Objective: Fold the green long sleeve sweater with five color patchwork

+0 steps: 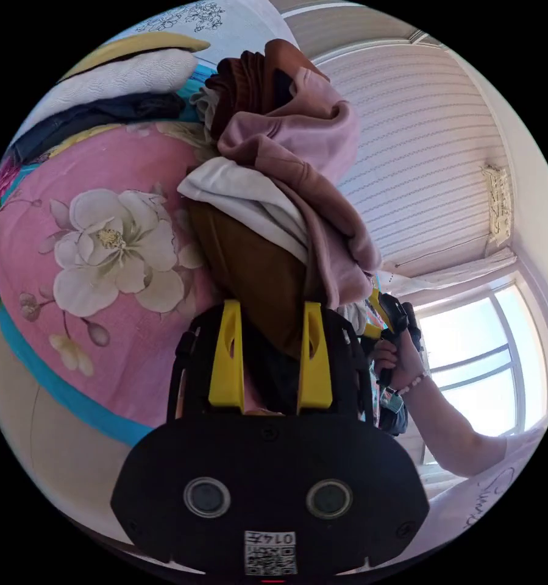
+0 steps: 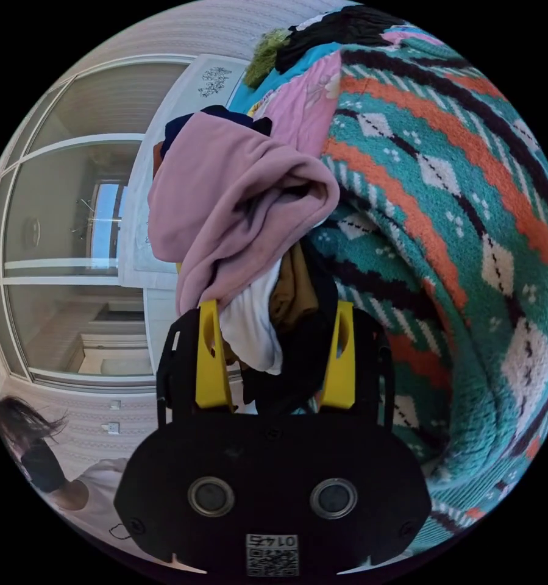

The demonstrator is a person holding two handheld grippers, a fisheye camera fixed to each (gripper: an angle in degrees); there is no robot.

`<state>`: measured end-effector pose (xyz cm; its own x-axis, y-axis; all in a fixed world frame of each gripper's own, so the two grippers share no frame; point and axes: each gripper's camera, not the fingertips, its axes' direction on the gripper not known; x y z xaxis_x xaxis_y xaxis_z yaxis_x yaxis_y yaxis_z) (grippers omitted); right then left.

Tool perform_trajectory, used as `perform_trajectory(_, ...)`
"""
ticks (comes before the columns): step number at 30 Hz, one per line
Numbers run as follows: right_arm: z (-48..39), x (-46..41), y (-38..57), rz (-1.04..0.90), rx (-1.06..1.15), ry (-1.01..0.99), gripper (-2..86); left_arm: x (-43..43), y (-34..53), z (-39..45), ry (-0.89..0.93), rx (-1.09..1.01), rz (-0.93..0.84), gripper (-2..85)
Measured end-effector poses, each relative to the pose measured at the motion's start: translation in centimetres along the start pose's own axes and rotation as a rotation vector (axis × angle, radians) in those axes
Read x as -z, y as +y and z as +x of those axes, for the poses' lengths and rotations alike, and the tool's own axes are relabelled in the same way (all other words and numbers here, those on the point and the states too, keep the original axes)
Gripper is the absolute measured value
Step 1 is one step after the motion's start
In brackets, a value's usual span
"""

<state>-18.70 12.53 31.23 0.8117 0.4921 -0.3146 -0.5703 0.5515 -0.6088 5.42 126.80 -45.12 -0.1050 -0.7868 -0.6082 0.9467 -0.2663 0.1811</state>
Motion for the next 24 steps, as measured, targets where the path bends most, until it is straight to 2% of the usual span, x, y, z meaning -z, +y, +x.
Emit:
perform_trajectory(4, -1.3, 2.6, -1.4, 0.04, -0.007, 0.003, 13.9, 1.7, -2.1, 0.3, 0.116, 0.043, -0.011, 6.3)
perform_trajectory(7, -4.1, 4.6, -2.2, 0.065, 0.091, 0.015, 7.5, 3.5, -3.1, 2.1, 0.087, -0.008, -0.002, 5.5)
perform_trajectory(9, -6.5, 5.6, -2.9, 0.072, 0.158, -0.002, 7.1, 4.7, -3.5, 2.7, 0.098, -0.013, 0.009, 5.7)
perform_trajectory(11, -7.7, 5.8, -4.0, 0.072, 0.16, 0.095, 7.6, 6.2, -3.7, 3.2, 0.111, -0.006, 0.021, 6.4)
perform_trajectory(13, -6.0, 4.9, -6.0, 0.029, 0.001, 0.033, 12.2, 7.4, -3.4, 3.9, 0.085, -0.03, 0.022, 7.9)
perform_trajectory(15, -5.5, 3.7, -7.0, -0.008, -0.061, -0.064, 15.0, 7.8, -3.2, 4.0, 0.083, -0.015, 0.006, 9.6)
perform_trajectory(19, -7.5, 2.8, -9.1, 0.018, -0.118, -0.049, 13.0, 7.0, -5.2, 4.8, 0.187, 0.05, -0.053, 5.6)
perform_trajectory(24, -15.3, 5.4, -12.6, 0.032, 0.068, -0.148, 8.4, 12.6, -10.5, 10.7, 0.196, -0.1, 0.151, 3.6)
